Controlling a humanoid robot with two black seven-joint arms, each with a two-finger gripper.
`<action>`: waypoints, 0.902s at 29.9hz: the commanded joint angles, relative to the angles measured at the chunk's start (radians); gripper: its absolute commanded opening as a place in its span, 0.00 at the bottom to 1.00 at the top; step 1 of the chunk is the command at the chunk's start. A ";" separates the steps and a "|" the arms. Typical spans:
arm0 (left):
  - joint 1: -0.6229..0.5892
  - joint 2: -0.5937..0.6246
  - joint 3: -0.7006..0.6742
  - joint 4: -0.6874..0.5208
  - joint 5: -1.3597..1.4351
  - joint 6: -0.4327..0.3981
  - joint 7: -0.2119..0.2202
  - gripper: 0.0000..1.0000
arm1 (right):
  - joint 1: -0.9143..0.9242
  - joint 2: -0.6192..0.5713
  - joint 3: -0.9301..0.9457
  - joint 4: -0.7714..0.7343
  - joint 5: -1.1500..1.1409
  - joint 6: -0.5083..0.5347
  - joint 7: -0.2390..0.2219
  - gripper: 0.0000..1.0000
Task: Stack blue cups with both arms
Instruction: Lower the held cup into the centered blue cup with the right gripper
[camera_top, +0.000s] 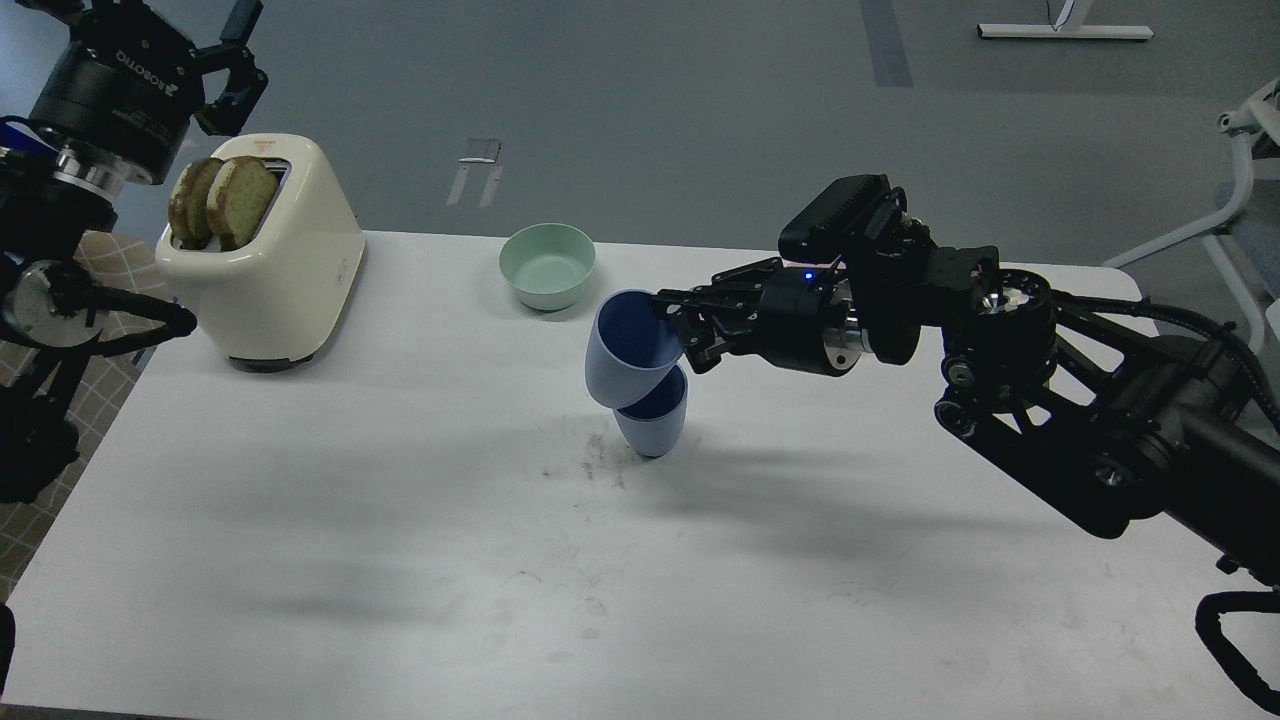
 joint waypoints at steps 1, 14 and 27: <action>0.000 0.000 -0.002 0.000 0.000 0.000 -0.001 0.98 | -0.004 -0.008 0.000 0.002 -0.001 0.000 -0.002 0.00; 0.000 -0.002 0.001 0.000 0.001 0.000 -0.001 0.98 | -0.020 -0.045 0.006 0.005 -0.001 0.000 -0.004 0.00; 0.002 0.000 0.001 0.000 0.001 0.000 -0.001 0.98 | -0.034 -0.038 0.003 -0.001 -0.002 0.000 -0.013 0.04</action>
